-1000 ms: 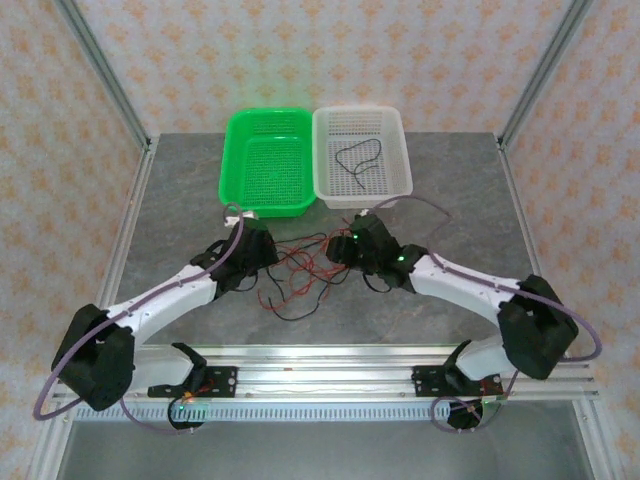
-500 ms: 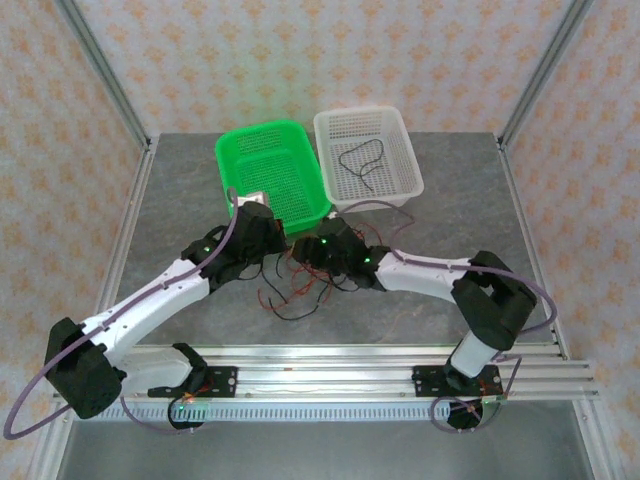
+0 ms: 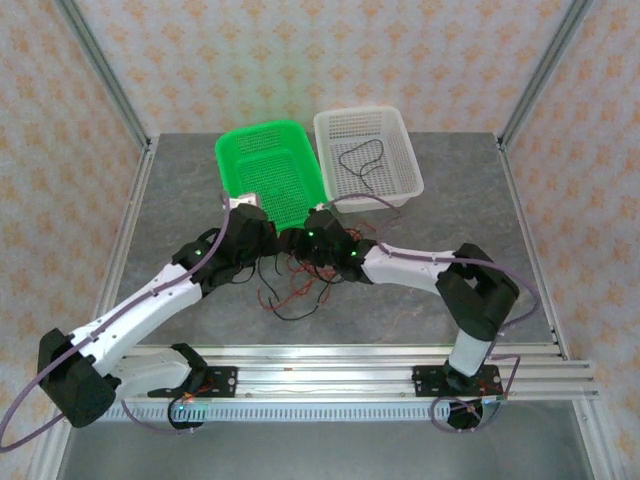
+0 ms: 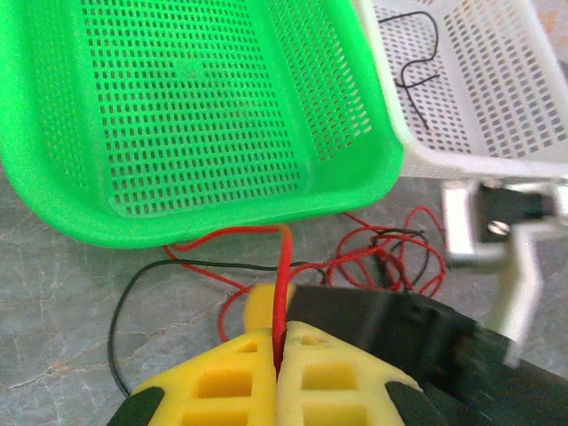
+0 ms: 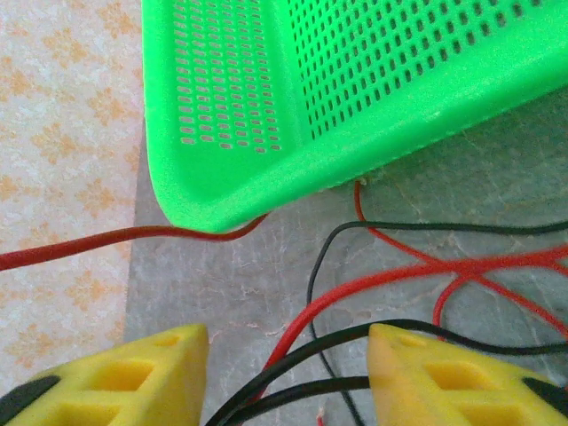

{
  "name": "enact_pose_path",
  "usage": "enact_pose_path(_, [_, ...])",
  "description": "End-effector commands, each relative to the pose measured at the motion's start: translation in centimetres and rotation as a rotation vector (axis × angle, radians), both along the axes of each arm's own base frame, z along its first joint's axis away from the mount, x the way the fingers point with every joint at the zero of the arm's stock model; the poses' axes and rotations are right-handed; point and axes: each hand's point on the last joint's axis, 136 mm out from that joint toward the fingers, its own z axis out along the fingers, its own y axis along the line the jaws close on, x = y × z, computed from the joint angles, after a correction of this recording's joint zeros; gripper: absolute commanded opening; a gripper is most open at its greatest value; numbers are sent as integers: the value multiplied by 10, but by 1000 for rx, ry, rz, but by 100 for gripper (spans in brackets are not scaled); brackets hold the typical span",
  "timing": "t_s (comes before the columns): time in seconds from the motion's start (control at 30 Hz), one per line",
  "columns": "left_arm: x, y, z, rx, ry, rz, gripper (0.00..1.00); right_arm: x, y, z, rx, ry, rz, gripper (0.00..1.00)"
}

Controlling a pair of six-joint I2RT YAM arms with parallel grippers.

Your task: Untangle the cables

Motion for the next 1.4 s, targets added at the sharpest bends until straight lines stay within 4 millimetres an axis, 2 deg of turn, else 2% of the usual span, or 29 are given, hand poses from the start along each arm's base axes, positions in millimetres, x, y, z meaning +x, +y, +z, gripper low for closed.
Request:
enact_pose_path(0.0, [-8, 4, 11, -12, -23, -2, 0, 5, 9, -16, -29, 14, 3, 42])
enact_pose_path(0.1, [-12, 8, 21, -27, -48, -1, 0, 7, 11, -35, -55, 41, 1, 35])
enact_pose_path(0.23, [-16, 16, 38, -19, -80, 13, 0, 7, 6, -59, -103, 66, -12, 34])
enact_pose_path(0.4, [-18, 25, 64, -6, -127, 31, 0, 6, -2, -81, -159, 81, -29, 30])
enact_pose_path(0.63, [-19, 33, 121, 10, -228, 29, 0, 1, -30, -109, -260, 99, -71, 29])
enact_pose_path(0.87, [-24, 50, 173, 32, -326, 77, 0, 4, -49, -116, -307, 94, -108, 29])
enact_pose_path(1.2, [-41, 78, 250, 32, -479, 142, 0, 6, -54, -124, -330, 102, -119, 29])
enact_pose_path(1.37, [-45, 84, 278, 22, -542, 157, 0, 4, -58, -128, -339, 107, -126, 29])
